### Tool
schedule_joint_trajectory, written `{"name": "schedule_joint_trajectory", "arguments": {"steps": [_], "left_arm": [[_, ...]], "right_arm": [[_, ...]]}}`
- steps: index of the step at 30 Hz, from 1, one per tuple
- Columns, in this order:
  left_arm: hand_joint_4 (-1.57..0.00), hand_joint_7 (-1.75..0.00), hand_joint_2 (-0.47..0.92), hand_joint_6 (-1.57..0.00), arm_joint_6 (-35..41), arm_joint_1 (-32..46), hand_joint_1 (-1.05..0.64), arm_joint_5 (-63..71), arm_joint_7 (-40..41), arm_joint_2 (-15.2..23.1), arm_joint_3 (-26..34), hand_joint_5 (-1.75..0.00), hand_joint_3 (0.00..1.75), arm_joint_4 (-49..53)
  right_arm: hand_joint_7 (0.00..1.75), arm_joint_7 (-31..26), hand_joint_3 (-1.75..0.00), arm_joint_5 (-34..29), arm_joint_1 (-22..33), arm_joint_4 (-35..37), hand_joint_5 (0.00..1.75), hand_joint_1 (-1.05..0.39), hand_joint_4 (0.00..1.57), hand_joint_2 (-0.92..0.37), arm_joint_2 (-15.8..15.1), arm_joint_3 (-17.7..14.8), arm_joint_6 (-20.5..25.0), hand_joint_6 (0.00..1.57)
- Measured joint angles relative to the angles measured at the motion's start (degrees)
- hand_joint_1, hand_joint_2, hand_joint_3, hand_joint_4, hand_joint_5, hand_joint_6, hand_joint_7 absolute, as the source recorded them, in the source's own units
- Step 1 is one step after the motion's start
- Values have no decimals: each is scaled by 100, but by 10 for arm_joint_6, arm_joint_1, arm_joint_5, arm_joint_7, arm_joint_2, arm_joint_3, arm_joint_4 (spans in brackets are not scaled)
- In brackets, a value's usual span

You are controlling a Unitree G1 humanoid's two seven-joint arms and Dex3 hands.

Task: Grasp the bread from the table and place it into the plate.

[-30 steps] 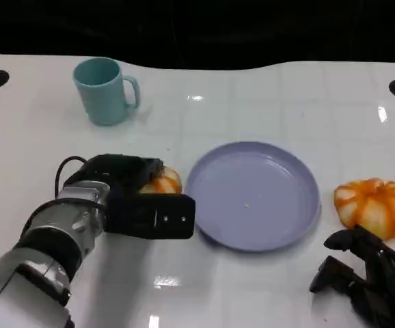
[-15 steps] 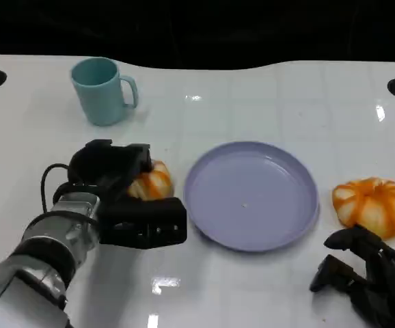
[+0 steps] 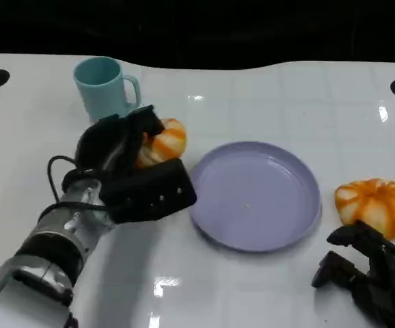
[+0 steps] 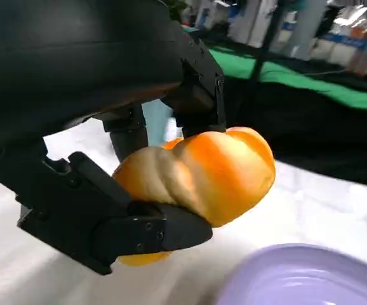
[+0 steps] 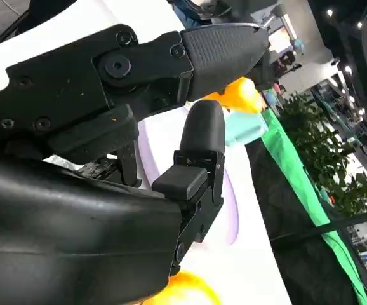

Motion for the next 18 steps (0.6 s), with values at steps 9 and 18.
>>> {"name": "schedule_joint_trajectory", "arguments": {"steps": [9,18], "left_arm": [[-94,-175,48,-70,-38,-9,-10,11,26,-23,-15,-175,127,-28],[-91,-175,42,-73,-110,-24,-10,47,45,-36,-52,-175,131,-28]], "right_arm": [[121,-1,-23,0,-1,2,149,-51,66,-92,0,-2,-1,56],[121,-6,-23,-3,-2,3,149,-51,67,-92,1,-1,-8,57]]}}
